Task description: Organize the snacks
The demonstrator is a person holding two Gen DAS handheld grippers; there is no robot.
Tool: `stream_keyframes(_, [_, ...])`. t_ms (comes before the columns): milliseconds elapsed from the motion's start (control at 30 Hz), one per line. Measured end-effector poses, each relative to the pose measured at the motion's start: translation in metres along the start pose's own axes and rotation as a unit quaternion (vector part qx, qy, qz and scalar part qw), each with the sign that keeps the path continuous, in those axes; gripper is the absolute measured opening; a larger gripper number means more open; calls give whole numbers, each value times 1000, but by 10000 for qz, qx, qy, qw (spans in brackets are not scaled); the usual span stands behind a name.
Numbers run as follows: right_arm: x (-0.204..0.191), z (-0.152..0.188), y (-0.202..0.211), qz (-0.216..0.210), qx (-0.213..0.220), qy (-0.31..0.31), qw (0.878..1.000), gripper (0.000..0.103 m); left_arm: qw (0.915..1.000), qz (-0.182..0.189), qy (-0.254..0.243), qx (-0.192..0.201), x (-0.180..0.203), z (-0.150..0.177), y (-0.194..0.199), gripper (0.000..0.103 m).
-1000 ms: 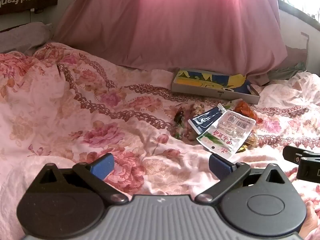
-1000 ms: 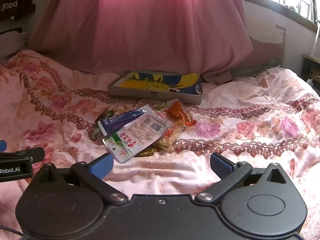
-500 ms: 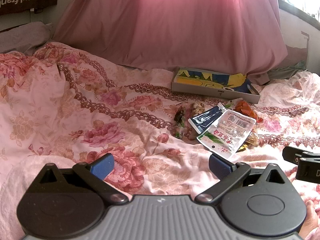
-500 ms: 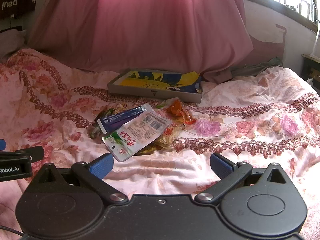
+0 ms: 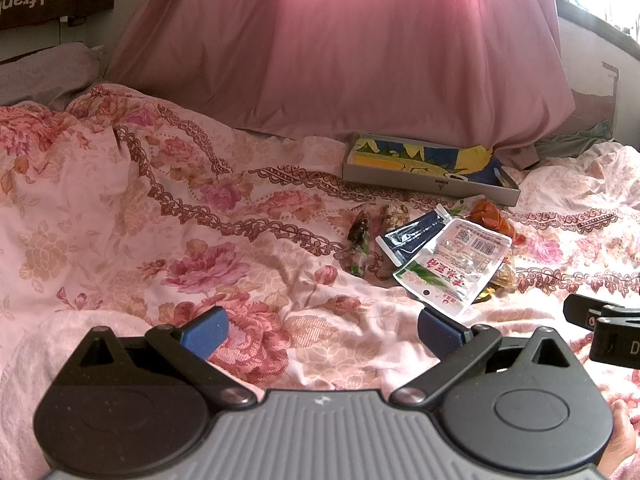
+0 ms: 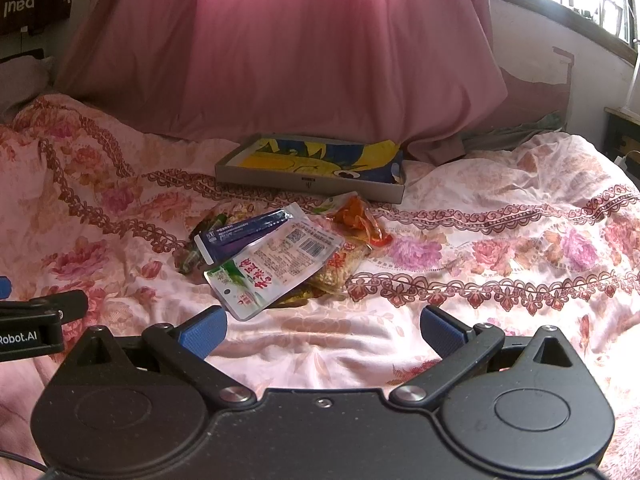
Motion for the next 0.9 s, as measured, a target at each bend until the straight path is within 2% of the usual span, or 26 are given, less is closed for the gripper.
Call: stream_keyframes(900, [-1,0,0,11,-36,14,10000,102,10000,-3,-3,-16,0,0,0,103])
Point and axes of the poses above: each gripper's, at about its wrist camera, not at the fingertips, and y roughly against the way its jaws point, x to its right, z to its underside, the point moved 4 cm from there along -y, roughly the way its jaws point, and after that the axes turned 1 degree about x, right-handed, at the moved point
